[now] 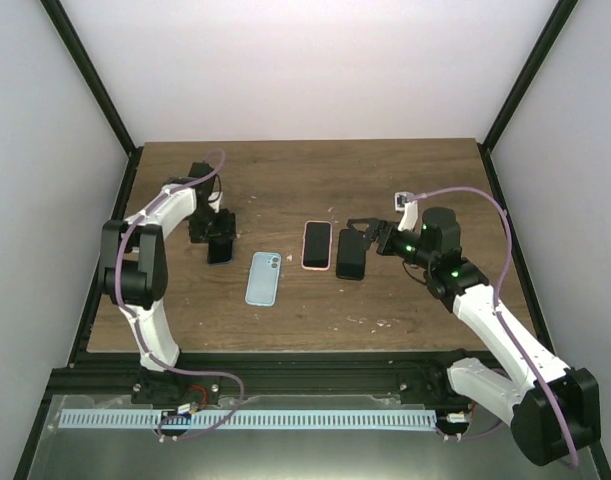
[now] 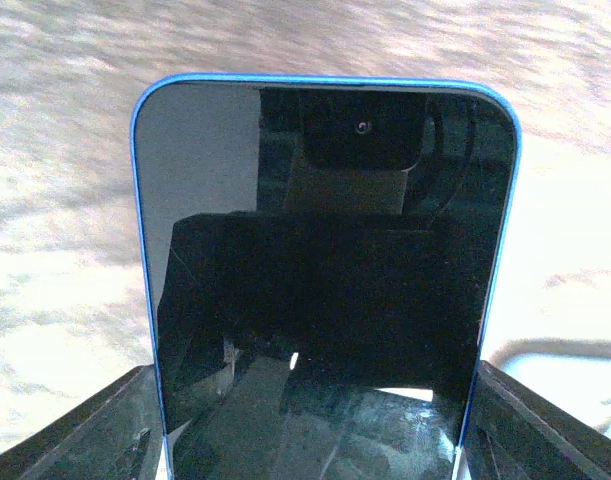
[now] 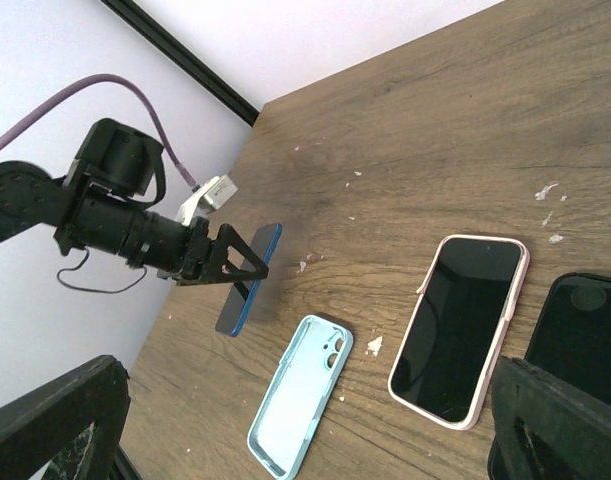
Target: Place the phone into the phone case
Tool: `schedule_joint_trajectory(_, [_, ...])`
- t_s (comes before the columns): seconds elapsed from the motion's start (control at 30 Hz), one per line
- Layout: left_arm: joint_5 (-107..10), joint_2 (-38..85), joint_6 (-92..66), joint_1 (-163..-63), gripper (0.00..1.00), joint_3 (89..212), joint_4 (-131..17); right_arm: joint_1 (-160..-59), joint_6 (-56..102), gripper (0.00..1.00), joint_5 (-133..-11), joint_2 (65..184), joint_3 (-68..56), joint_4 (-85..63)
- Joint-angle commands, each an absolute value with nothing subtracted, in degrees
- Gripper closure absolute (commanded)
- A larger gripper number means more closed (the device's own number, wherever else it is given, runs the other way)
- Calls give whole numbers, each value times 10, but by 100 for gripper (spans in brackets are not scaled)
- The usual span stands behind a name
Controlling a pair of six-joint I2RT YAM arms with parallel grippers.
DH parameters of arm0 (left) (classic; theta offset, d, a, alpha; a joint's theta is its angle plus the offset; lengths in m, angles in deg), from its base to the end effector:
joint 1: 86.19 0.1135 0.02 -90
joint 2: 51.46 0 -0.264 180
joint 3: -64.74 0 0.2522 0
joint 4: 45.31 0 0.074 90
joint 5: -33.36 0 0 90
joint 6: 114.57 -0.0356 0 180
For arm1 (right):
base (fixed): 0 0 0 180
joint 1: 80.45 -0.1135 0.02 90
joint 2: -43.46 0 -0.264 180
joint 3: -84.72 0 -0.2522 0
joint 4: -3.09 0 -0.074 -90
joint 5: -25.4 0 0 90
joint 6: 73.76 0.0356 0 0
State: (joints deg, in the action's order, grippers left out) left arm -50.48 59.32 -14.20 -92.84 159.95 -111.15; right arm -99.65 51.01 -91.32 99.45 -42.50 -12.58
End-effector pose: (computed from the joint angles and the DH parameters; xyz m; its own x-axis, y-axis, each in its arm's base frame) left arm 0.3700 -0.0470 0.1845 -0.9897 -0.0648 -0.1278 -0.0479 0.9902 -0.1313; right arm 0.2065 0.0889 0.2840 -0.6477 0.3138 -0.6943 -0.3971 0.6387 0.6591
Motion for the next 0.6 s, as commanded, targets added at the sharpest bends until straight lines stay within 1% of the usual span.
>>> schedule_joint_trajectory(0.0, [-449,527,-117,-966,38,1568,-1101,-991,523,0,-910,983,-428,-124])
schedule_joint_trajectory(0.3, [-429,476,-75,-1072,38,1534,-1088,-991,541,0,-923,983,-431,-127])
schedule_joint_trajectory(0.57, [-421,470,-47,-1140,38,1491,-1066,-991,555,0,-933,990,-442,-119])
